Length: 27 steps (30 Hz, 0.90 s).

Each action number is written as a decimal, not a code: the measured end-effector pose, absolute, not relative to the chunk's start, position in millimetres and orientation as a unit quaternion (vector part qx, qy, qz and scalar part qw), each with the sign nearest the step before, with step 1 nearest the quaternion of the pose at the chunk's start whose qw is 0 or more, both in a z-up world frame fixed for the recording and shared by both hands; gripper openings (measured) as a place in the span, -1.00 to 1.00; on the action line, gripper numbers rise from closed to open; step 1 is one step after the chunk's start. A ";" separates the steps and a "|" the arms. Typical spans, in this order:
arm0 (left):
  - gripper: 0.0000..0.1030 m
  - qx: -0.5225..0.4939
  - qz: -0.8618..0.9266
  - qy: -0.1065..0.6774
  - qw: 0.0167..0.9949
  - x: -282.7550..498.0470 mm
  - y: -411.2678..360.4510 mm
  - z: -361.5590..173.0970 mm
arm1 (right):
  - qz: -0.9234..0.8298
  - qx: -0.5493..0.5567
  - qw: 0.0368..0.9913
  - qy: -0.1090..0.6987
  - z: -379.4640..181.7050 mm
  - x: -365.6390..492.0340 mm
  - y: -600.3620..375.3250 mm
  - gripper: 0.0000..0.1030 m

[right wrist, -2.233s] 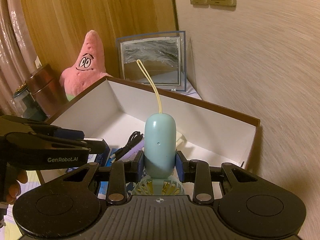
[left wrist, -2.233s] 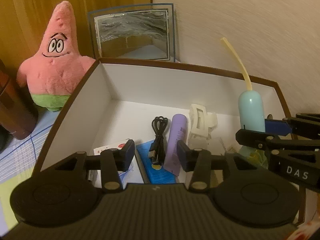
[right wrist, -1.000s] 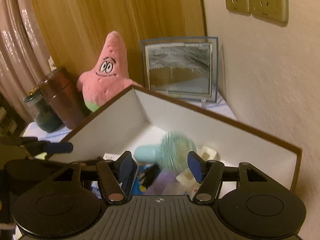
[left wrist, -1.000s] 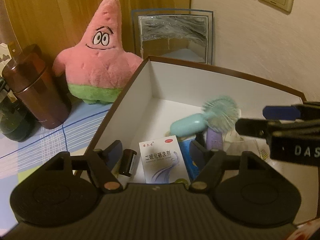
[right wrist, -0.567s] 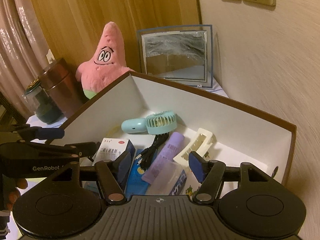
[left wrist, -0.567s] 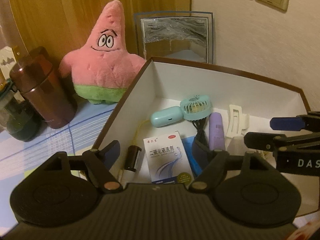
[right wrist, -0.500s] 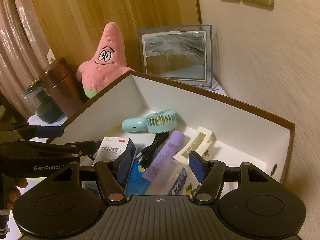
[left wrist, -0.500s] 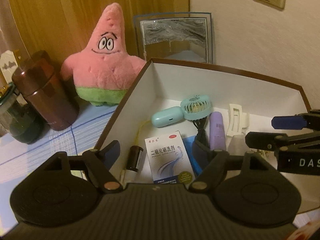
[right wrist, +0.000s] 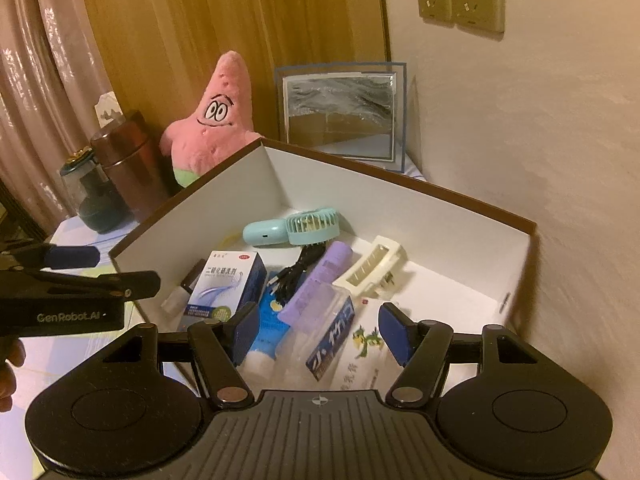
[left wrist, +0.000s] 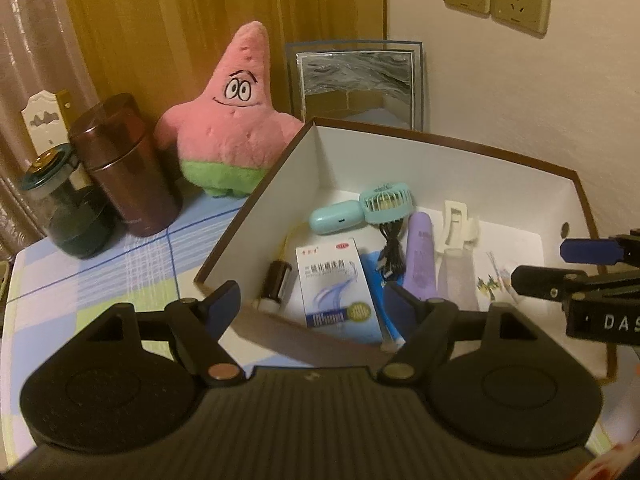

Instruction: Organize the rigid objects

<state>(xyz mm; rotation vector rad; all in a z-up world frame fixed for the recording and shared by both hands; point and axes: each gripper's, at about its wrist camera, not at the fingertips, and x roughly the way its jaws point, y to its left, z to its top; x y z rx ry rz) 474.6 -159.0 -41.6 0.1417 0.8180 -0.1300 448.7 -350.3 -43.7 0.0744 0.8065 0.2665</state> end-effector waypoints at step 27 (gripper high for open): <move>0.49 0.011 -0.051 0.385 0.921 311.3 -146.3 -12.9 | 0.158 0.042 0.916 0.367 -9.0 312.1 -351.3 0.28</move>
